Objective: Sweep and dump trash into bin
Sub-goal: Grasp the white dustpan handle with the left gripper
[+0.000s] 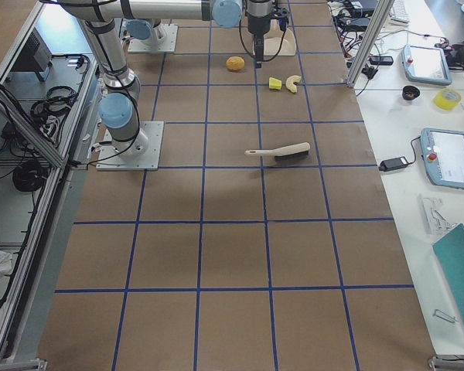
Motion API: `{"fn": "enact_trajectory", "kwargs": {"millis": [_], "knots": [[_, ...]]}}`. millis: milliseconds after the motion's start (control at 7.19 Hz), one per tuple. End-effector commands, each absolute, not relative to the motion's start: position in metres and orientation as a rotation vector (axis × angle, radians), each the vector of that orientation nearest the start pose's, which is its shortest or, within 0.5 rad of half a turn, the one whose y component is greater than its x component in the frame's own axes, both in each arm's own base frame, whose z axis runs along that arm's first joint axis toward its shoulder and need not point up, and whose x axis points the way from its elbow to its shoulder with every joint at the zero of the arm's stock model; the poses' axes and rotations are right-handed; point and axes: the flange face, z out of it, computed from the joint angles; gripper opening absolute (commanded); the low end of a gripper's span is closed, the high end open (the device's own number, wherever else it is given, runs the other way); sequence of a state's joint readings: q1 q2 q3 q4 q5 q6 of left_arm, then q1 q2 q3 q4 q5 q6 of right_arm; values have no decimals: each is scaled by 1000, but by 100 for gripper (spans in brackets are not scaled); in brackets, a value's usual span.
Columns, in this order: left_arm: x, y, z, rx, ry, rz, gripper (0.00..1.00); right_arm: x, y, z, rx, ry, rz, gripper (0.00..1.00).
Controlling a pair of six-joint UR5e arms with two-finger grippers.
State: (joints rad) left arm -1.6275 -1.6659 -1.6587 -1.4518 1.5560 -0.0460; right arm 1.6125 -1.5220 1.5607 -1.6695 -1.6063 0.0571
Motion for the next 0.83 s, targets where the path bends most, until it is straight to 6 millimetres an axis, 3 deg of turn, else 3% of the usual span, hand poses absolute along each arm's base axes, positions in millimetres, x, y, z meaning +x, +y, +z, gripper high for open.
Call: {"fn": "enact_trajectory", "kwargs": {"millis": [0, 139, 278, 417, 695], "knots": [[-170, -511, 399, 40, 3156, 130, 100, 152, -512, 480, 30, 3162, -109, 100], [-163, -511, 417, 29, 3153, 69, 100, 151, -512, 480, 33, 3164, -111, 100], [-160, -505, 420, 46, 3122, 66, 100, 151, -512, 479, 33, 3163, -99, 100], [-155, -520, 421, 38, 3102, -35, 100, 151, -511, 478, 33, 3164, -87, 100], [-154, -511, 424, 41, 3085, -55, 100, 151, -512, 475, 28, 3164, -84, 100]]}}
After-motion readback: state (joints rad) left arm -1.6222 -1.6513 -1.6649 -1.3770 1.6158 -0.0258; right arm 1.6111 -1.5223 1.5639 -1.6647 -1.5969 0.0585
